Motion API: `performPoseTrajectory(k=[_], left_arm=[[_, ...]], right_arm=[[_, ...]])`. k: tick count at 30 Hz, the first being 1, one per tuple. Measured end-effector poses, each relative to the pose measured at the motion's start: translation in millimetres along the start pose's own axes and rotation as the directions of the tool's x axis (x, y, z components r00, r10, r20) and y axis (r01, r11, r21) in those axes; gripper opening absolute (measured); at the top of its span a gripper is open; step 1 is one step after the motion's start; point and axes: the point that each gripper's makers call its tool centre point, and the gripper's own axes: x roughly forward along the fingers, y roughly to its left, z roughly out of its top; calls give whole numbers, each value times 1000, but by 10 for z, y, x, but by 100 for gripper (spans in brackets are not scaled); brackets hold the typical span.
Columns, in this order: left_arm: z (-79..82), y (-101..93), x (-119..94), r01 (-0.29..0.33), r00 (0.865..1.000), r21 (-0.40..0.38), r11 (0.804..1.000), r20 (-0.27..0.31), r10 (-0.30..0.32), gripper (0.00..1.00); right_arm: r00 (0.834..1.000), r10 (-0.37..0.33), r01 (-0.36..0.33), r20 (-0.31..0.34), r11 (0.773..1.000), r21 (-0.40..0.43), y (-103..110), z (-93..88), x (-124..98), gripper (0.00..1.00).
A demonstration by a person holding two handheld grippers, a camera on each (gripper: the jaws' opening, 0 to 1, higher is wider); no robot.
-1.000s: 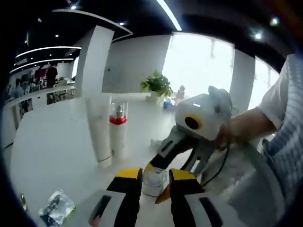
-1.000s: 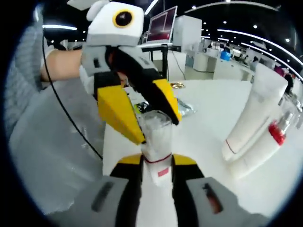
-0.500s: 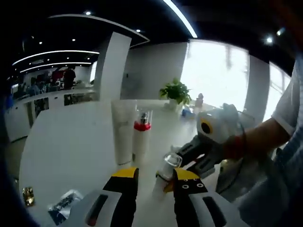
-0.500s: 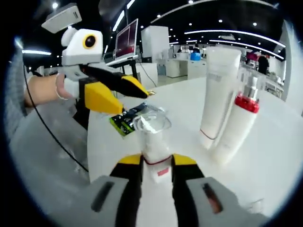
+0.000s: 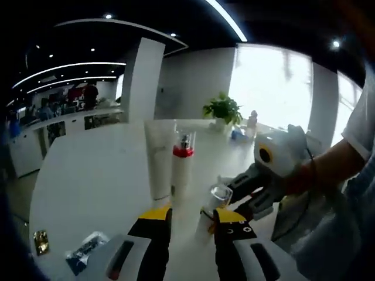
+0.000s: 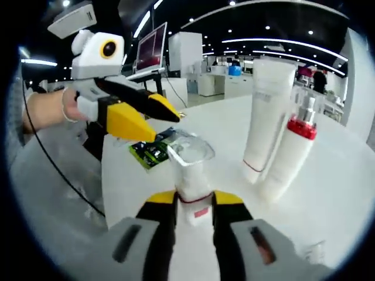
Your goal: Arrange the skincare products in the storage area until every visible bottle or jar stands upright without overlapping.
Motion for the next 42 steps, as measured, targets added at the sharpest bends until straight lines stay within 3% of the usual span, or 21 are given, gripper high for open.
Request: performPoseTrajectory(k=[8,9,12,22,28,32,38,42], left_arm=[[-34,43,-23,-26,1000,7,1000,-13,26,29],[-36,56,-29,-31,999,5,1000,-13,31,29],[-21,105,-52,-50,999,-9,999,-7,50,29],[1,184,-71,-94,996,-35,995,2,94,29],[-137,304,-51,-160,986,-61,985,-55,157,29],[-147,320,-51,-176,983,-64,982,-61,172,28],[-192,321,-47,-180,981,-66,981,-82,174,28],[-189,331,-57,-186,980,-58,981,-80,181,28]], right_arm=[[995,-96,96,-1,995,0,-101,16,61,22],[992,-120,119,-25,993,-21,-134,-20,65,20],[992,-125,126,-28,992,17,-139,-3,85,20],[984,-177,178,-31,983,33,-218,-10,69,20],[951,-308,310,-36,947,80,-390,-11,54,20],[934,-355,356,-33,927,118,-481,-5,61,20],[888,-456,459,-60,870,182,-660,-13,117,20],[873,-482,487,-73,852,195,-688,-21,173,21]])
